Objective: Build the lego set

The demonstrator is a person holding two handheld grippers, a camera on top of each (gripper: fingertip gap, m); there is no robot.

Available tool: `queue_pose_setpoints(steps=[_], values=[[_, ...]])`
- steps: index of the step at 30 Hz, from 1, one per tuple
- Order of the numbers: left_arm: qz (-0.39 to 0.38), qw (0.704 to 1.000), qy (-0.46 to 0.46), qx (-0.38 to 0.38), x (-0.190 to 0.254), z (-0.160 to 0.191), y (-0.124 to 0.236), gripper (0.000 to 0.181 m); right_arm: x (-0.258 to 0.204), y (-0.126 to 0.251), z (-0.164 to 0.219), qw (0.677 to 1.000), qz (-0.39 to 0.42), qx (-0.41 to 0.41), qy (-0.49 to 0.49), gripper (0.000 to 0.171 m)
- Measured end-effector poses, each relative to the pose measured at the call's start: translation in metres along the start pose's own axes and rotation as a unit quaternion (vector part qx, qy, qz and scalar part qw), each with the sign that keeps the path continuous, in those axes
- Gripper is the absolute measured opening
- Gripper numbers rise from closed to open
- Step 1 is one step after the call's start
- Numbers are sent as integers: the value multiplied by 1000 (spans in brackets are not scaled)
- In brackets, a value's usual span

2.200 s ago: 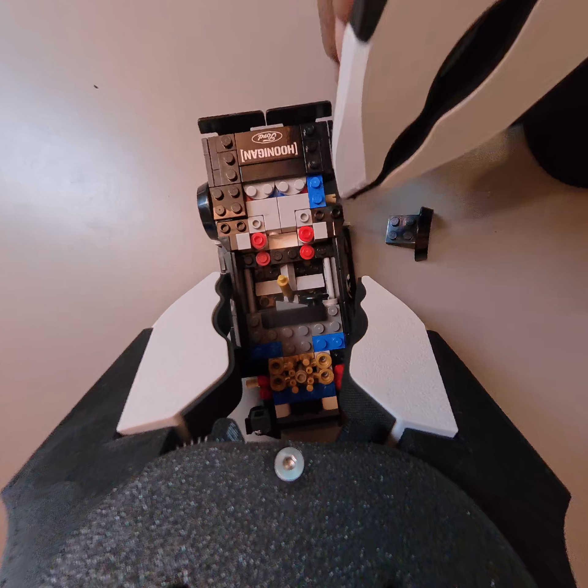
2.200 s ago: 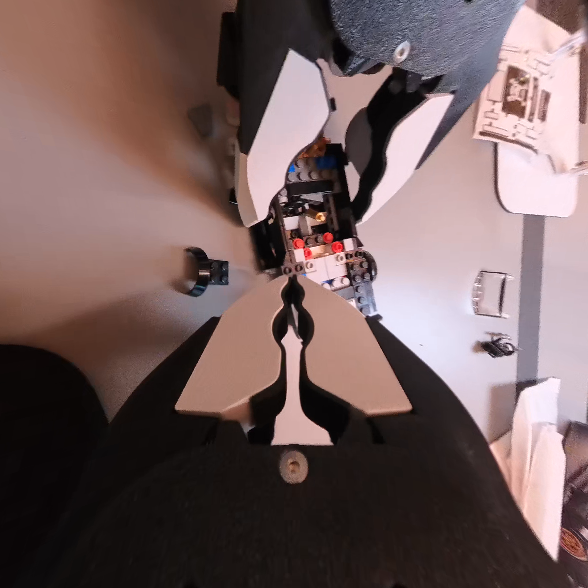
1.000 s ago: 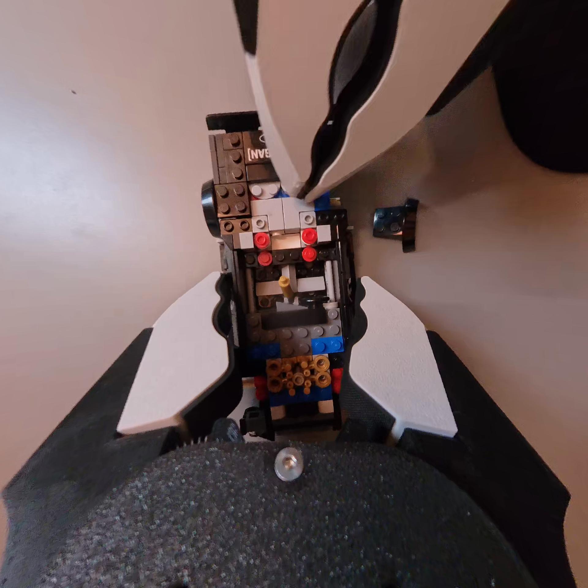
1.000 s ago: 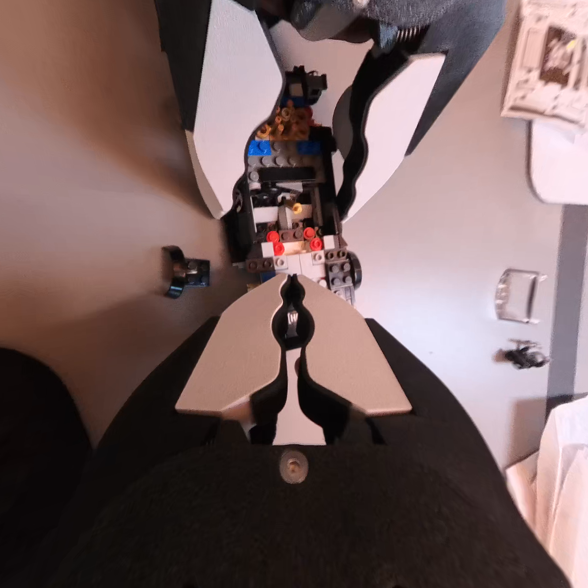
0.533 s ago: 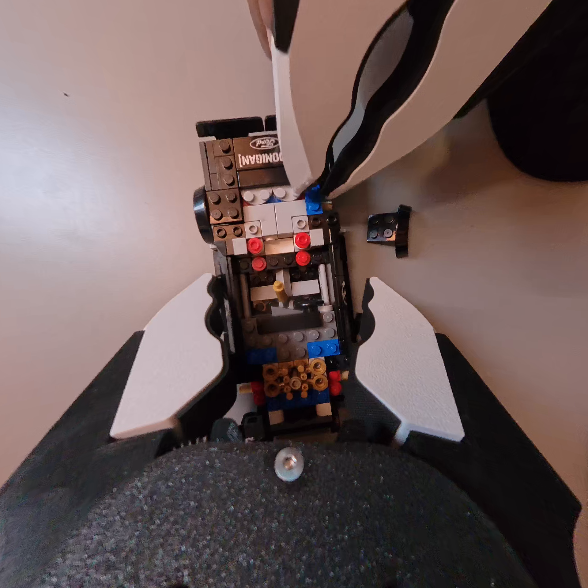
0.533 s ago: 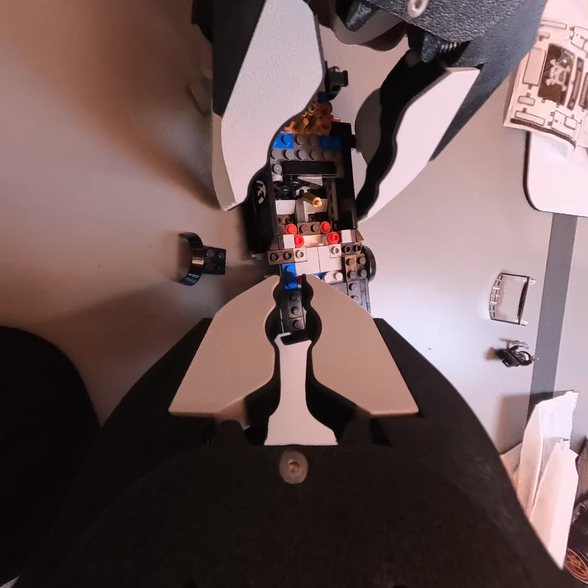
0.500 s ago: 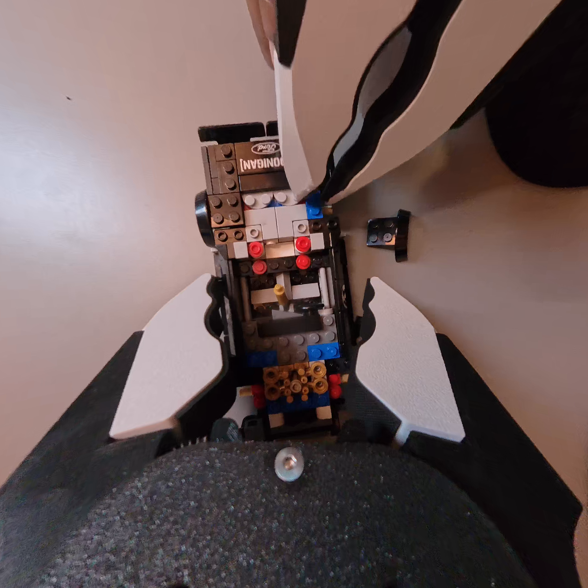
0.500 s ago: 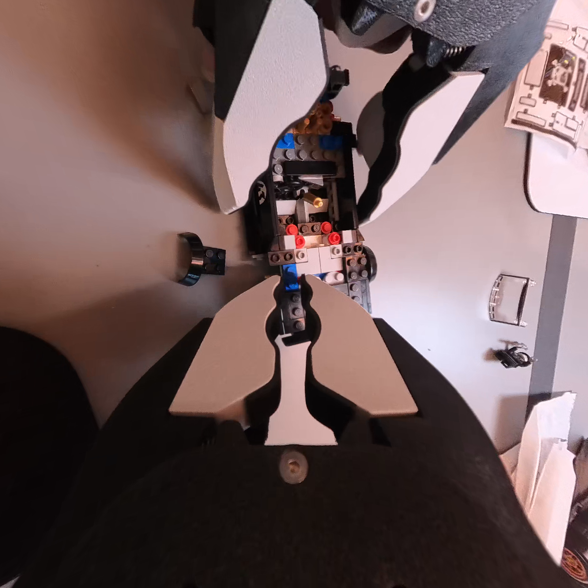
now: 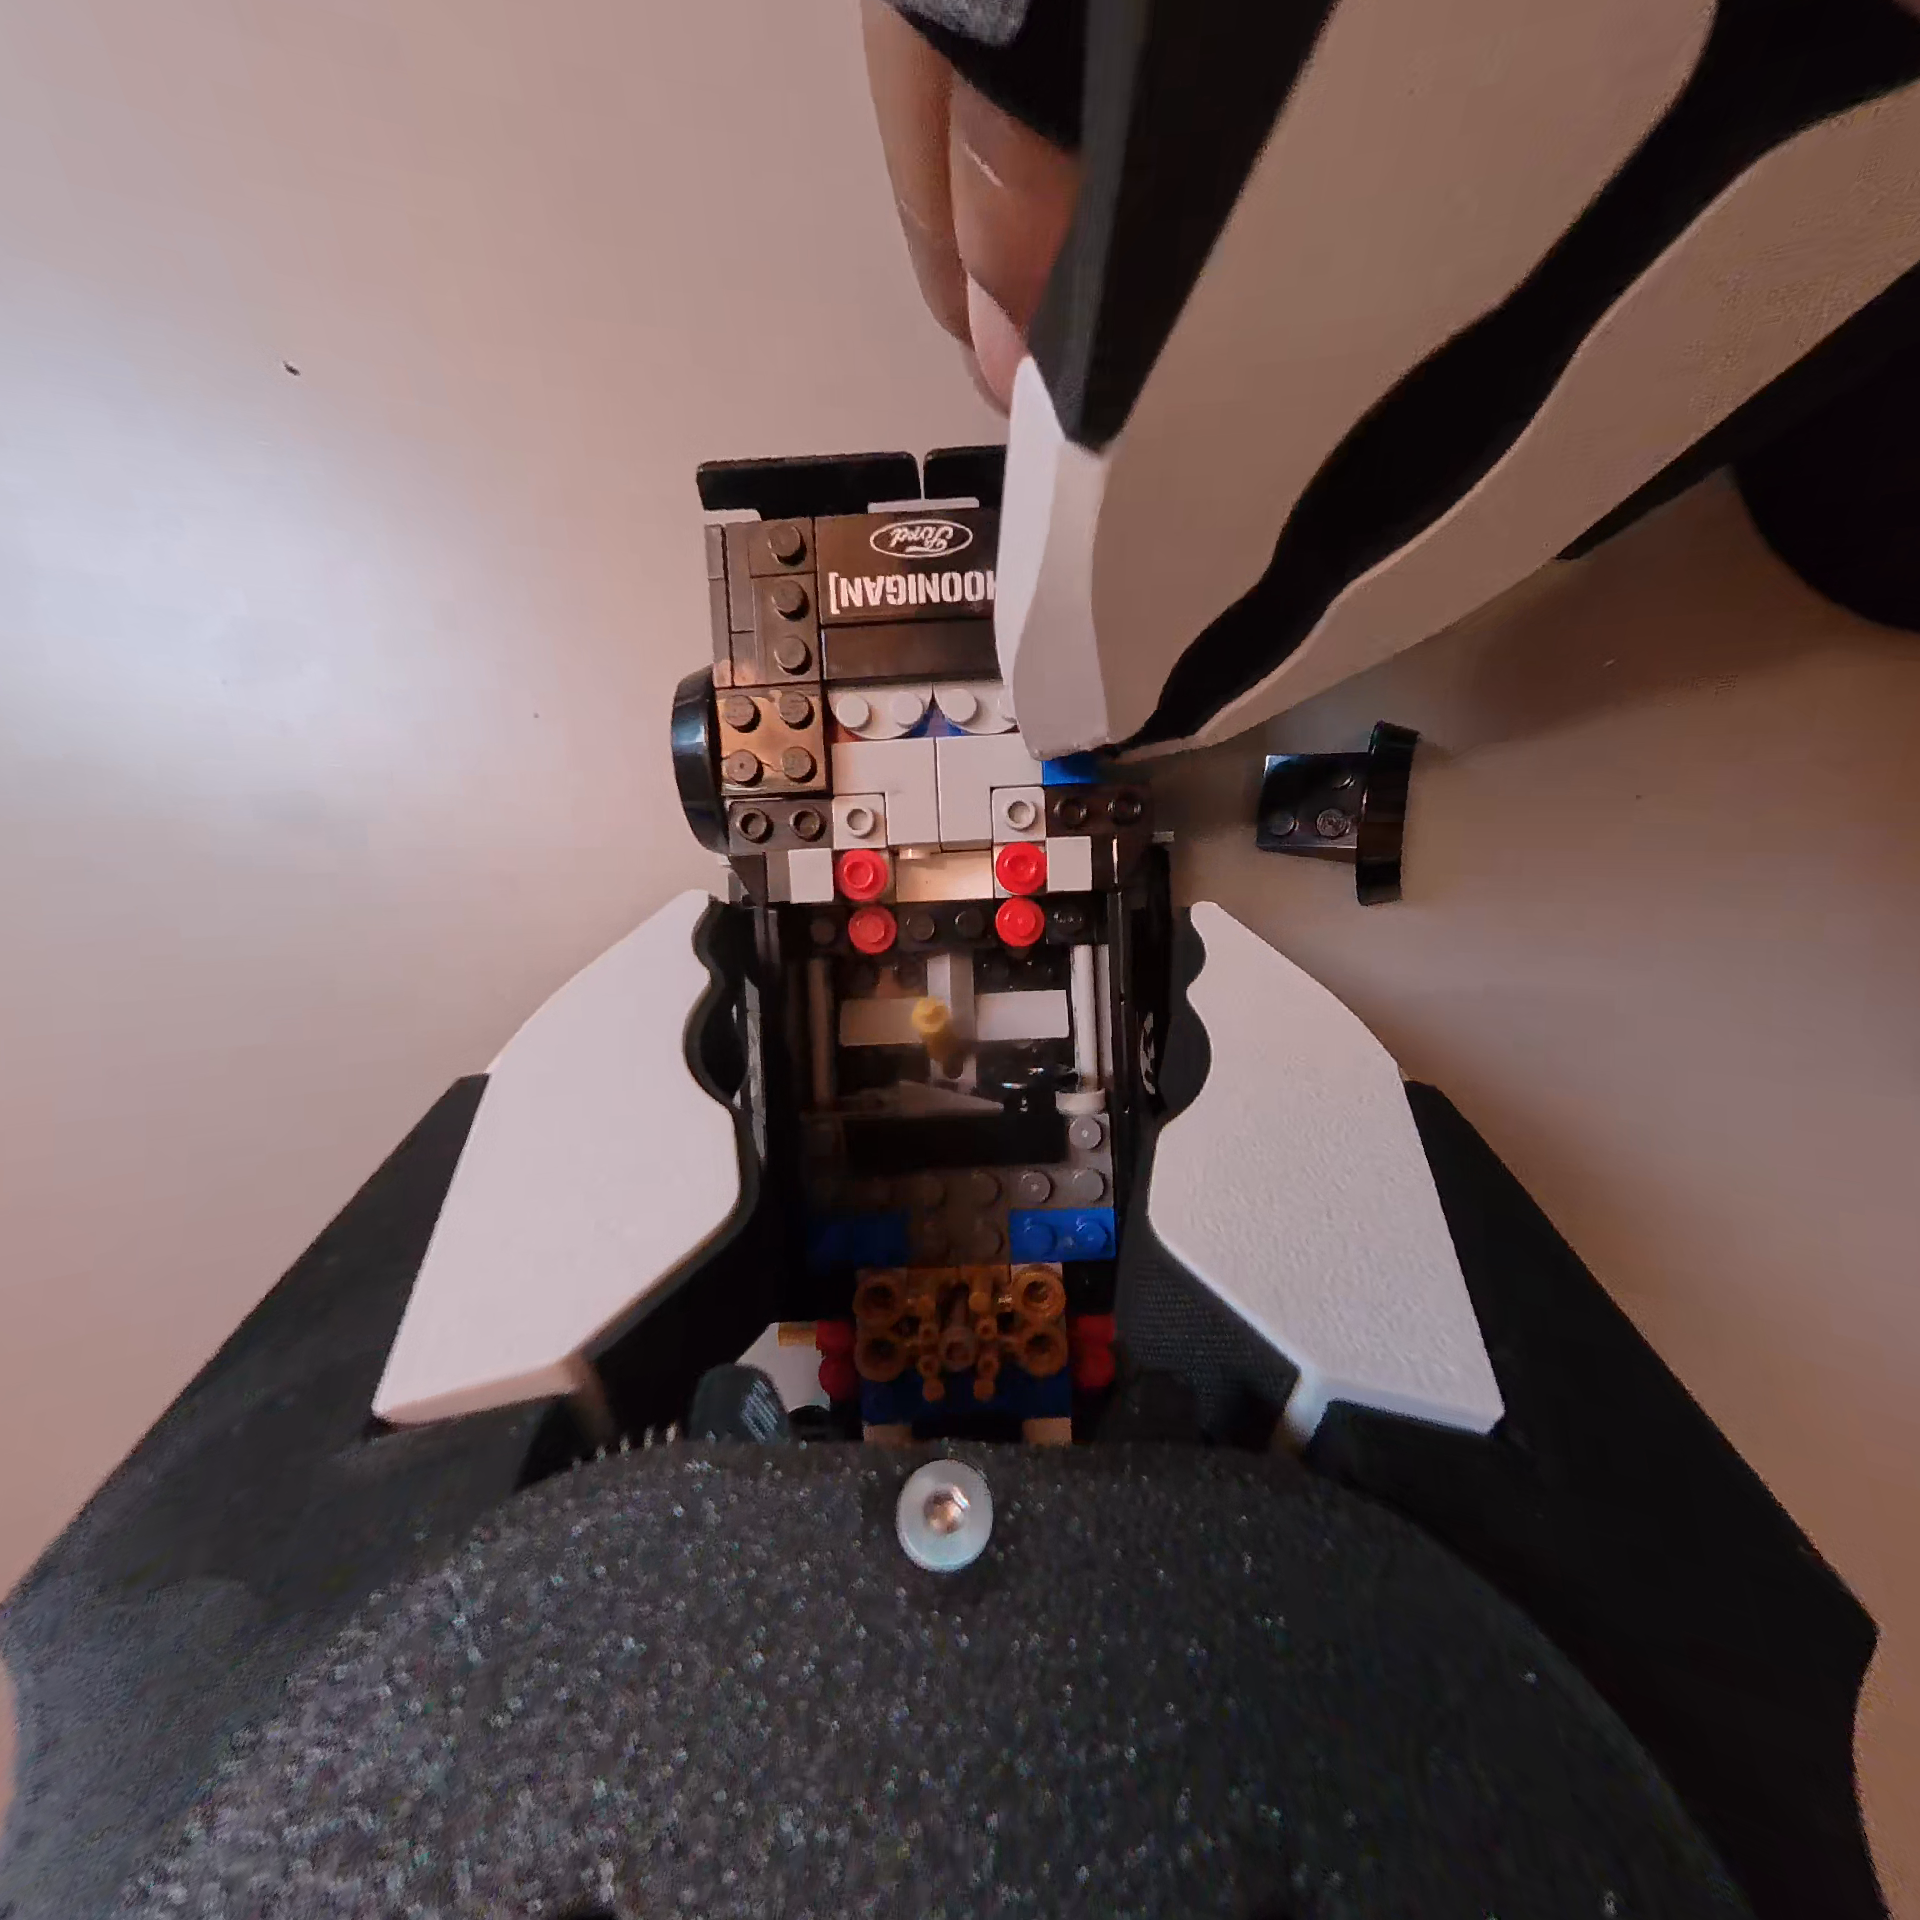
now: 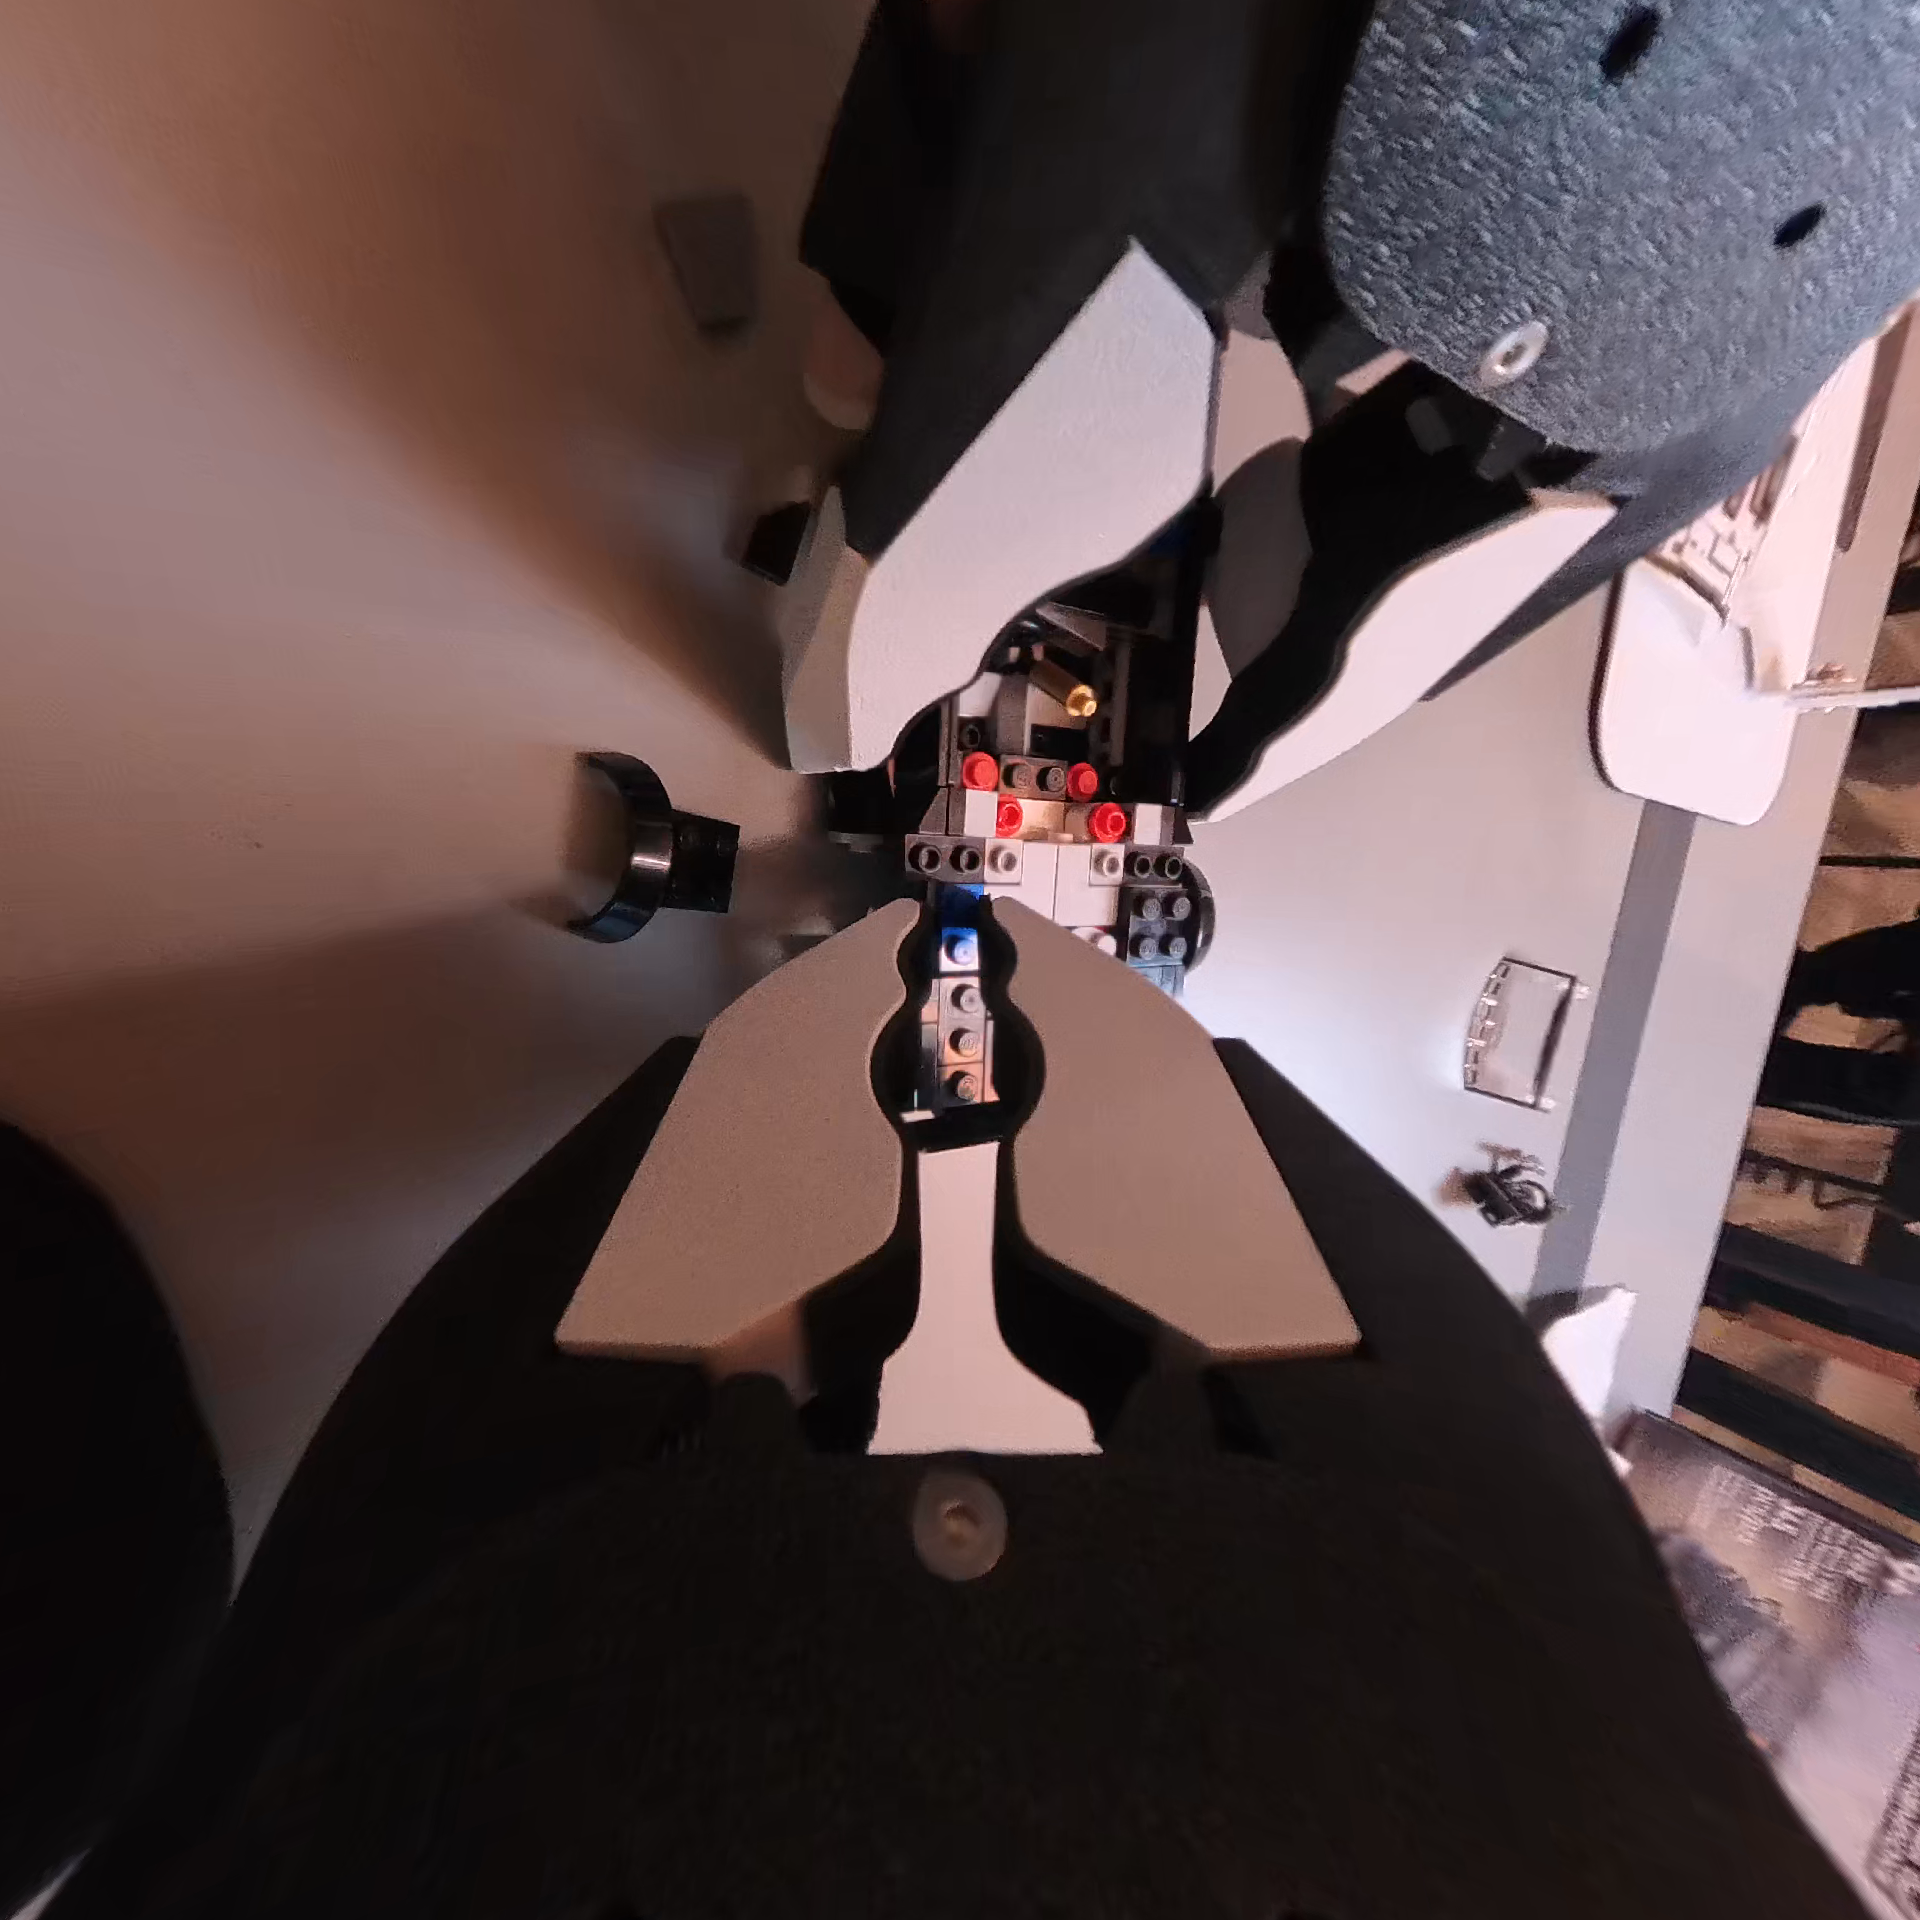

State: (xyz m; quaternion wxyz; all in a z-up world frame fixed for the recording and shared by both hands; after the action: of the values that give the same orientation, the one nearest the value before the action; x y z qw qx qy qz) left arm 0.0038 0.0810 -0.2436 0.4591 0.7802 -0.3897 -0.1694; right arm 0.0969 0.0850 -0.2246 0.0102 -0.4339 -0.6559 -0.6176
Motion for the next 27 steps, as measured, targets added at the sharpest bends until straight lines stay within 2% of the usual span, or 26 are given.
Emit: queue_pose_setpoints(steps=[12, 27], values=[[9, 1000, 0, 12, -3, -3, -1, 84, 5, 1, -2, 999, -12, 9, -30, 6], [12, 1000, -12, 14, -1, -5, -5, 79, 9, 1, -6, 998, -42, 5, -34, 6]])
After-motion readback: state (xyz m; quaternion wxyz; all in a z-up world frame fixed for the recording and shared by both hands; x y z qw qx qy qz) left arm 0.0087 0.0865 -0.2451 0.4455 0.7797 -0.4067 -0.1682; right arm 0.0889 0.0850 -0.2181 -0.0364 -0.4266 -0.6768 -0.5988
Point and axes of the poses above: each gripper's, where its closed fingertips meet, y back along the fingers, z out of its underside, x = y × z across the jaws, the point moved 7 cm from there along y, back along the fingers, and after that the axes turned 13 degrees about y, right-handed, at the moved point
